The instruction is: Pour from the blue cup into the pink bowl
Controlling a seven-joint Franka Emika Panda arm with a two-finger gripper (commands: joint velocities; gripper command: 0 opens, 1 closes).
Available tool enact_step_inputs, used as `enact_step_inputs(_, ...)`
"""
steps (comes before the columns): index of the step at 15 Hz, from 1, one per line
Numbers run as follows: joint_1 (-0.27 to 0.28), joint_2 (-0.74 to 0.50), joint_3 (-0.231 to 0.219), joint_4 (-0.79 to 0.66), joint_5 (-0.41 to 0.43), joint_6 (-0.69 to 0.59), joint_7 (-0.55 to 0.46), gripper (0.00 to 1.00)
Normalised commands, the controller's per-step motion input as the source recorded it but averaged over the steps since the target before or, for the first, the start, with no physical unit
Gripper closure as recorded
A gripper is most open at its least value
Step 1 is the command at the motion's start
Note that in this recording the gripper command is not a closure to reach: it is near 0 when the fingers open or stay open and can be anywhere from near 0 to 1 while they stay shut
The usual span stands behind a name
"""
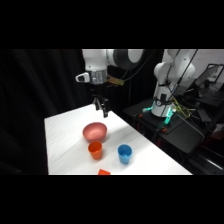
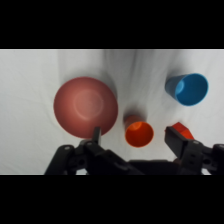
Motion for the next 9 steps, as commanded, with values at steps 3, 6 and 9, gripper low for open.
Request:
enact_step_inputs(3, -0.007, -0.02, 0.018, -0.01, -0.020, -0.01, 0.05, 0.00)
enact_step_inputs(6, 0.018, -0.11, 0.033, -0.08, -0.027, -0.02, 0.15, 0.00)
enact_step_inputs(9, 0.062, -0.25, 0.071, -0.18, 0.027, 0.00, 0.18, 0.00)
